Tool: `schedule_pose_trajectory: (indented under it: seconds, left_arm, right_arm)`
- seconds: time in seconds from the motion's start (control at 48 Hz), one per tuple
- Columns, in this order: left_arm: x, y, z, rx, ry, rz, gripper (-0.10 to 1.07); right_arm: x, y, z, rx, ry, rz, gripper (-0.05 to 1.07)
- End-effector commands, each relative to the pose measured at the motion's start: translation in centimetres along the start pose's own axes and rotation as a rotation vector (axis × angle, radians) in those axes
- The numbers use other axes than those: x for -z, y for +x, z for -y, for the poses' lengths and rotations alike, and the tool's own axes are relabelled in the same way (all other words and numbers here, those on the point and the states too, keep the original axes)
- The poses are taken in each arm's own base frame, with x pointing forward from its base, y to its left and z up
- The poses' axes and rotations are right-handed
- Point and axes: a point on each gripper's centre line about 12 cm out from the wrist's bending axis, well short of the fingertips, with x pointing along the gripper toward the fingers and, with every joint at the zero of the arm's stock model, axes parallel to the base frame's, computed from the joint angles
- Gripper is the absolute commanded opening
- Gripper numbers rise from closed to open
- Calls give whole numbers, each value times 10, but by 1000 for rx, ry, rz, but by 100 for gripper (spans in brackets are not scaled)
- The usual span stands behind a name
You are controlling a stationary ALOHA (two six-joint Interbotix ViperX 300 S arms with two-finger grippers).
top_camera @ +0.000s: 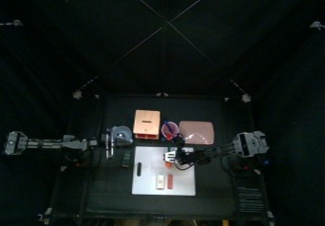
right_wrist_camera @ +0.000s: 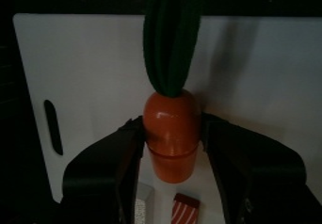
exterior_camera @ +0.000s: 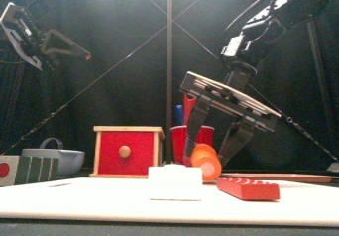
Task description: Place carrot on cutting board
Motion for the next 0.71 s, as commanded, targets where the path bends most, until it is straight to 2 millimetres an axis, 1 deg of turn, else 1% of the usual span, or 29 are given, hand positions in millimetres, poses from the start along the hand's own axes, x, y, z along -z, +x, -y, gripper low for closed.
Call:
schedule_pose_trajectory:
  seconds: [0.0,0.208,0.333,0.688]
  left_arm:
    - [-4,1,-1,-5,0,12,-1]
    - [-3,1,-2,-8,-1,9,-1]
    - [-3,1,-2,-8,-1,11,-1]
    - [-3,1,-2,-11,-1,9,-1]
  right_arm:
    - [-2,-5,-12,-35,6,-1,77]
    - [0,-1,-13,-30,2,-1,77]
    - [0,-1,-11,-23,-1,1,80]
    - [-3,-2,-8,0,3,16,96]
